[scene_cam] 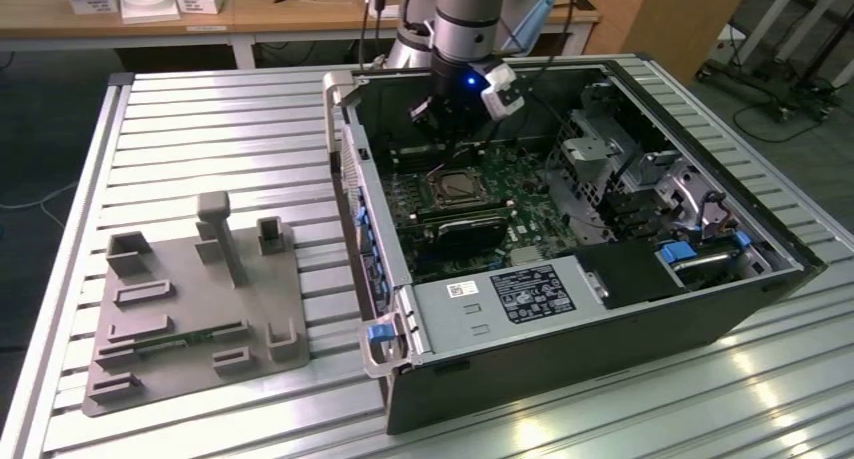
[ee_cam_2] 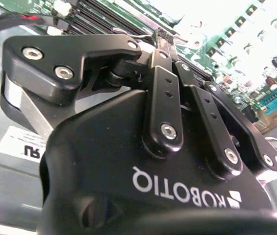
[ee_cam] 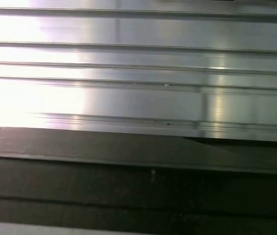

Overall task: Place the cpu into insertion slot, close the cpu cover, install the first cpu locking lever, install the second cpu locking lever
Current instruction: 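Install the first cpu locking lever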

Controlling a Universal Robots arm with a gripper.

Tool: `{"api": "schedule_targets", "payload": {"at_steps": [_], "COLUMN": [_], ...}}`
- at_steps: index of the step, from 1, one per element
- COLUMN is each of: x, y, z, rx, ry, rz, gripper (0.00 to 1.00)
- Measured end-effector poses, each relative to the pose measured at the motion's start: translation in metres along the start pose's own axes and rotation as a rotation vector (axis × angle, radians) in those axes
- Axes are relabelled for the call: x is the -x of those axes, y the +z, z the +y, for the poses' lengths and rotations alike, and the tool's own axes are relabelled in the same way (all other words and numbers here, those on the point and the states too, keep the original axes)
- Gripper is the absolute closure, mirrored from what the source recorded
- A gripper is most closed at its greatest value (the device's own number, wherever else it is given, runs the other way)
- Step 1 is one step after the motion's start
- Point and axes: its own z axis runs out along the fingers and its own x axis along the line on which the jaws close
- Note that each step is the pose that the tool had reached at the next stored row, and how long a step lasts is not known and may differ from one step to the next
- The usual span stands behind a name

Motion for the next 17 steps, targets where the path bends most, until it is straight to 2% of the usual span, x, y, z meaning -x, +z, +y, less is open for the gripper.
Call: {"api": "schedule_targets", "payload": {"at_steps": [8, 17], "x": [0.0117, 0.0196], "y": [0.0088, 0.0140], "z": [-0.0003, 0.0006], "rx": [0.0000, 0.0000], "ry": [0.000, 0.000], "rz": [0.0000, -0.0001], "gripper": [0.90, 0.90]}}
